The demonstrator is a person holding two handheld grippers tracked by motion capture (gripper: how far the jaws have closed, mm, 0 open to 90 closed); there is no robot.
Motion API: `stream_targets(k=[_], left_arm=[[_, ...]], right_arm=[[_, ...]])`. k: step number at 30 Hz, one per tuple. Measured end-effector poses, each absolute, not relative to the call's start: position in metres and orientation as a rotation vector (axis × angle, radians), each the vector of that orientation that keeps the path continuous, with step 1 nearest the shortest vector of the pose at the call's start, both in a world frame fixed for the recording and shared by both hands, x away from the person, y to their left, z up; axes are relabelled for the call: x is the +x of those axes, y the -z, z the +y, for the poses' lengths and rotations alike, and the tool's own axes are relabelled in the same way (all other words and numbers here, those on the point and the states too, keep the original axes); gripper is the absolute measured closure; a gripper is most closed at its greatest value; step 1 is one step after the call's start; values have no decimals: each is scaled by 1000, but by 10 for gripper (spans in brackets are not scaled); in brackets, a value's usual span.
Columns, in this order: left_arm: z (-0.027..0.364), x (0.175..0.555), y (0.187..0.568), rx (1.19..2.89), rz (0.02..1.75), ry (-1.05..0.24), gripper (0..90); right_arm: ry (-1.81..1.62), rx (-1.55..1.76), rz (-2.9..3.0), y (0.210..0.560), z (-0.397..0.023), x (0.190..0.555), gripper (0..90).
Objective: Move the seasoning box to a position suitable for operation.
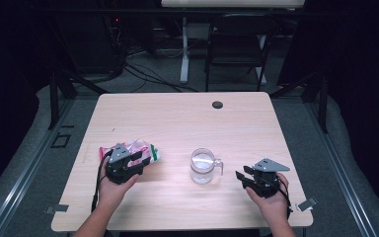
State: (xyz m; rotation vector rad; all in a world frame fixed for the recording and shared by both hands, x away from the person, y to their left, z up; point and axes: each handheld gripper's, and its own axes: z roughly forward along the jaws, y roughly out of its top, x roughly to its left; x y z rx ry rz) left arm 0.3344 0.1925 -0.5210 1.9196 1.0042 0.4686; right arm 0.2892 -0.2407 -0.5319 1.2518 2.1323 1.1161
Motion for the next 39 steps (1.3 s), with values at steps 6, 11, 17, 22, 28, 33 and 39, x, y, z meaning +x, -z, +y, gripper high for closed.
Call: stream_targets(k=[6, 11, 17, 22, 28, 33, 39], left_arm=[[189, 337, 520, 1888, 969, -455, 578], [189, 338, 523, 1926, 992, -457, 574], [191, 330, 520, 1905, 1005, -496, 559], [197, 325, 520, 1894, 1031, -512, 543], [209, 314, 518, 1865, 1043, -527, 596], [222, 307, 518, 1833, 1090, -530, 627], [239, 297, 518, 1781, 1140, -539, 647]], right_arm=[[-1116, 1256, 2132, 534, -242, 287, 614], [-1120, 1259, 2141, 536, -240, 288, 609], [-1121, 1213, 2175, 536, -229, 292, 611], [-1116, 1191, 2205, 539, -219, 298, 617], [-1115, 1151, 2244, 543, -205, 309, 638], [-1080, 1123, 2289, 547, -192, 320, 657], [-1056, 1133, 2290, 550, -183, 334, 713]])
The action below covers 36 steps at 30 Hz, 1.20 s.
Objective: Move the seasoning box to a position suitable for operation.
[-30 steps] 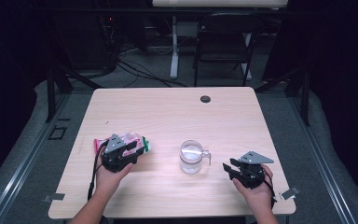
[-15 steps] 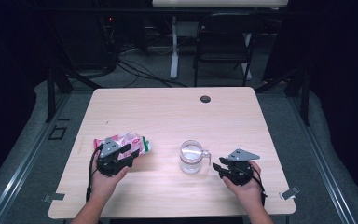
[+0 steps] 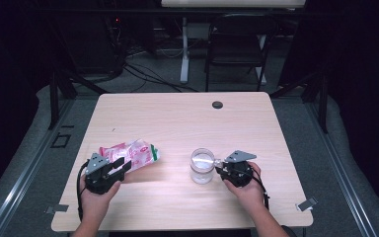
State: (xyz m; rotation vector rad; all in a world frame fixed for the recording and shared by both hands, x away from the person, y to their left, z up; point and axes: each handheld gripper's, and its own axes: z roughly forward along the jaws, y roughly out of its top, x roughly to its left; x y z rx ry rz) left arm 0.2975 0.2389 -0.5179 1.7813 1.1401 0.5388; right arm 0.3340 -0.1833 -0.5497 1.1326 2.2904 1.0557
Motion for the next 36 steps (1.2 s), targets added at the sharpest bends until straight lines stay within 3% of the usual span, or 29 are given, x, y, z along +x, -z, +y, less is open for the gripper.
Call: stream_targets(k=[12, 23, 36], left_arm=[[248, 288, 515, 1740, 1145, -566, 661], [229, 296, 514, 1761, 1085, -537, 619], [210, 298, 514, 1811, 1019, -486, 647]], right_arm=[[-1047, 1076, 2324, 549, -181, 342, 758], [-1064, 998, 2367, 549, -182, 330, 758], [-1087, 922, 2404, 549, -178, 318, 758]])
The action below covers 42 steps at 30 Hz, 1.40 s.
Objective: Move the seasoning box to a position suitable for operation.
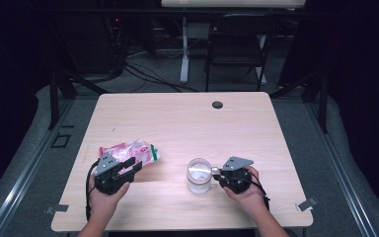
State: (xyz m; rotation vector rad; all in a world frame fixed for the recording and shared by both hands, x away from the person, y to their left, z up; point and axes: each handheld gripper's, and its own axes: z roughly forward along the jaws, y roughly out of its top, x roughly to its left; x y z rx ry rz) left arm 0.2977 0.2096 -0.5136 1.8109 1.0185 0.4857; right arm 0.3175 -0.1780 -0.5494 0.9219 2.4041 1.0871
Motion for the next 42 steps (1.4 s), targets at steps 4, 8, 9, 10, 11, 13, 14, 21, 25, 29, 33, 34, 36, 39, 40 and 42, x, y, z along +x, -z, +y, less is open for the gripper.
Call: stream_targets(k=[4, 8, 9, 10, 11, 13, 14, 21, 25, 29, 33, 34, 36, 39, 40, 42], left_arm=[[206, 298, 513, 1830, 1011, -477, 656], [204, 300, 512, 1830, 999, -459, 677], [203, 301, 512, 1832, 996, -455, 683], [202, 302, 512, 1834, 997, -452, 692], [201, 303, 512, 1839, 996, -445, 699], [199, 305, 512, 1849, 991, -439, 720], [198, 305, 511, 1854, 986, -437, 734], [185, 310, 505, 1888, 942, -388, 788], [170, 317, 501, 1919, 895, -334, 779], [153, 321, 496, 1971, 851, -325, 792], [135, 328, 495, 1993, 812, -291, 828], [130, 330, 495, 2001, 808, -282, 832], [123, 333, 497, 2007, 799, -271, 833], [113, 335, 499, 2027, 789, -275, 859], [110, 335, 500, 2033, 787, -273, 876], [106, 333, 503, 2041, 770, -262, 900]], right_arm=[[-1076, 904, 2399, 549, -178, 316, 747], [-1120, 929, 2358, 544, -183, 309, 664], [-1130, 939, 2356, 542, -185, 307, 651], [-1152, 949, 2358, 539, -187, 304, 638], [-1159, 962, 2353, 538, -188, 301, 633], [-1182, 981, 2337, 533, -192, 298, 618], [-1186, 994, 2319, 531, -193, 296, 623], [-1182, 1068, 2282, 513, -197, 282, 618], [-1144, 1107, 2261, 500, -198, 282, 664], [-1186, 1173, 2249, 486, -200, 286, 727], [-1201, 1254, 2247, 476, -201, 294, 768], [-1191, 1270, 2245, 473, -200, 297, 776], [-1193, 1283, 2243, 469, -199, 301, 790], [-1211, 1315, 2253, 465, -196, 307, 804], [-1222, 1327, 2253, 465, -195, 307, 809], [-1252, 1344, 2252, 467, -193, 309, 805]])
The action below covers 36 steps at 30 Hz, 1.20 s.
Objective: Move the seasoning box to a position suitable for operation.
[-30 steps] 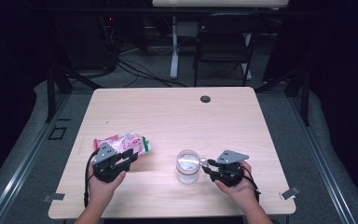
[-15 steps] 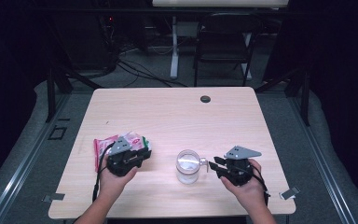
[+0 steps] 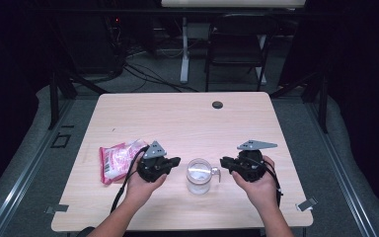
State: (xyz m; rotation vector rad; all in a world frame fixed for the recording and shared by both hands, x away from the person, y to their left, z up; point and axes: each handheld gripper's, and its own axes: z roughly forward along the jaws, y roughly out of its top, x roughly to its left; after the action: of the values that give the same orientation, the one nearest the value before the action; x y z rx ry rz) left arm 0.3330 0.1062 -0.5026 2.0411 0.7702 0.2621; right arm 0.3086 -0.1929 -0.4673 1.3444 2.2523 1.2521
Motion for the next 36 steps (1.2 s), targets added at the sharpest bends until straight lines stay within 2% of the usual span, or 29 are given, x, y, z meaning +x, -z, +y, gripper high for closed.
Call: stream_targets(k=[6, 14, 36], left_arm=[[103, 327, 515, 2054, 723, -195, 900], [100, 323, 524, 2107, 687, -155, 900], [98, 314, 521, 2136, 648, -150, 900]], right_arm=[[-1296, 1401, 2255, 480, -189, 311, 788], [-1266, 1428, 2279, 488, -181, 310, 833], [-1276, 1422, 2280, 489, -183, 310, 864]])
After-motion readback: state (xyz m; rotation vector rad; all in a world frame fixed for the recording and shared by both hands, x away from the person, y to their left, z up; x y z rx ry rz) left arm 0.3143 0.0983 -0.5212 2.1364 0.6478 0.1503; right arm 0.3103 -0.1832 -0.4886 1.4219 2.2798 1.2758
